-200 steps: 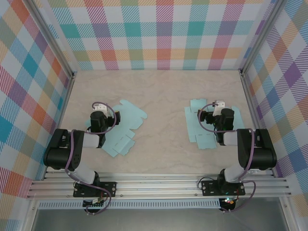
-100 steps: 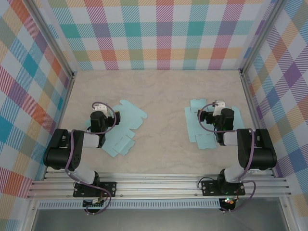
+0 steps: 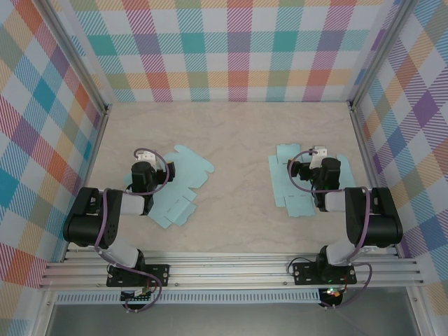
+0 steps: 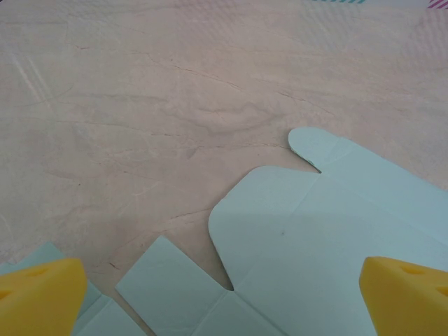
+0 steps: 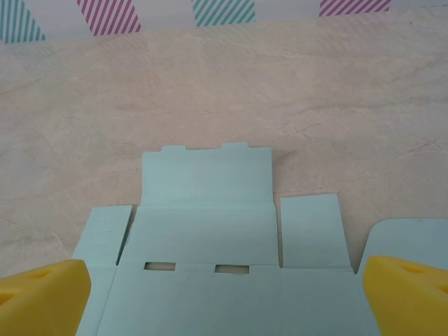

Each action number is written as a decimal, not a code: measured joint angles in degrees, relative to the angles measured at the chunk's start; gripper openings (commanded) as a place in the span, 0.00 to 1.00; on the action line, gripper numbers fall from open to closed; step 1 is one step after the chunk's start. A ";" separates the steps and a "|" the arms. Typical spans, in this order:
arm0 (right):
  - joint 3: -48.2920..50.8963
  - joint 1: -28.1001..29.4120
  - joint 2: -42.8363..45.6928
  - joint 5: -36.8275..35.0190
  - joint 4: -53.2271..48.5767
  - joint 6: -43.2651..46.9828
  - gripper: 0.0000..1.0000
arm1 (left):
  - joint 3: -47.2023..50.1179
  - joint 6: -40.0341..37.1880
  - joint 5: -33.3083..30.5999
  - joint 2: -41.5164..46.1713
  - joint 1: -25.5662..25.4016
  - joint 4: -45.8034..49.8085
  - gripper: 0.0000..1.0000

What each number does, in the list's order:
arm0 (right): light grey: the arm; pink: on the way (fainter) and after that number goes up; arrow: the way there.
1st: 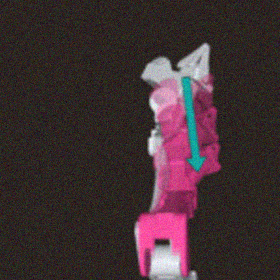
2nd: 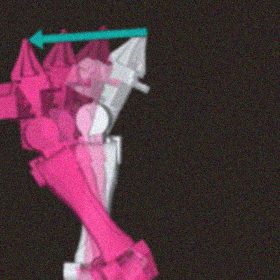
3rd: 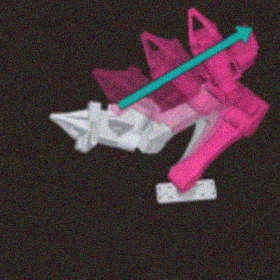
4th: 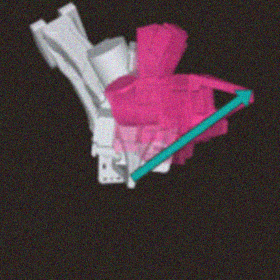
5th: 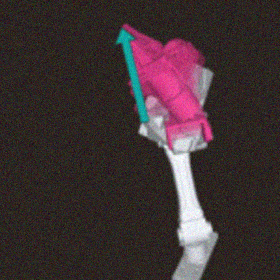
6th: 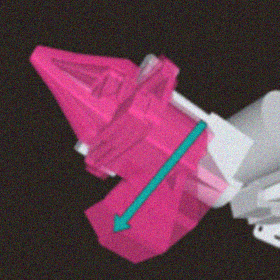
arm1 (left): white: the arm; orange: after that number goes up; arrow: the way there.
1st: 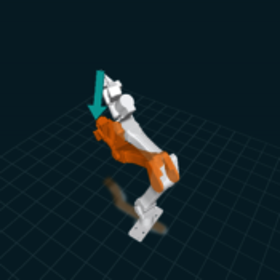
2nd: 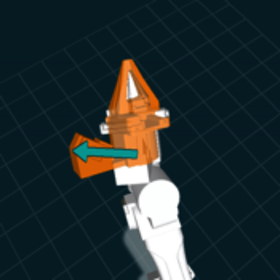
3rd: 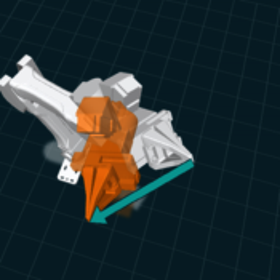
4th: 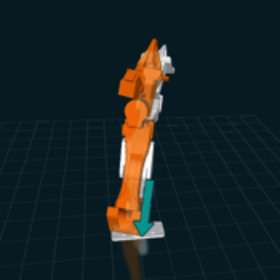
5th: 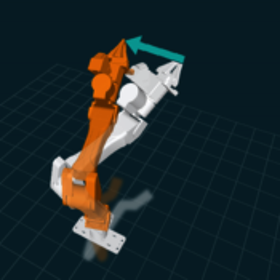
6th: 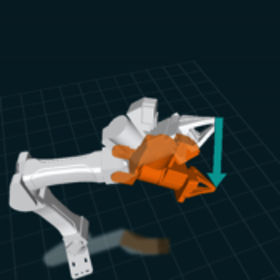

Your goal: Fold the paper box

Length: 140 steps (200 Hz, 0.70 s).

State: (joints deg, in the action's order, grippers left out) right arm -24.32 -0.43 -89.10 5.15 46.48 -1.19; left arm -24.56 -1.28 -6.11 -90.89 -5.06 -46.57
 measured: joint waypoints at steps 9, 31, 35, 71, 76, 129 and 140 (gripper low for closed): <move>0.00 0.00 0.50 -0.11 -1.14 0.00 1.00 | 0.00 0.00 -0.02 0.00 0.00 0.00 1.00; -0.07 0.00 2.71 -0.42 -3.63 0.00 1.00 | -0.02 0.42 -1.33 1.40 0.00 2.21 1.00; -0.15 0.00 3.30 -0.59 -4.48 -0.04 1.00 | -0.02 0.46 -1.64 1.95 0.00 3.02 1.00; -6.12 -0.04 9.94 -3.04 -18.86 -2.36 1.00 | -0.72 3.93 -7.43 14.34 0.00 13.55 1.00; -7.58 -0.04 10.78 -3.21 -21.29 -2.89 1.00 | -1.07 5.25 -8.31 16.61 0.00 15.47 1.00; -18.25 1.33 16.22 -4.55 -41.51 -8.57 1.00 | -4.66 28.59 -13.03 40.35 0.17 41.77 1.00; -18.78 2.19 16.94 -5.03 -45.09 -9.62 1.00 | -4.66 33.35 -12.61 44.09 0.17 48.04 1.00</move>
State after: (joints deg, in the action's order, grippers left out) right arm -43.09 1.76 -72.16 0.12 1.39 -10.81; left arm -29.21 32.08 -18.72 -46.81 -4.89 1.48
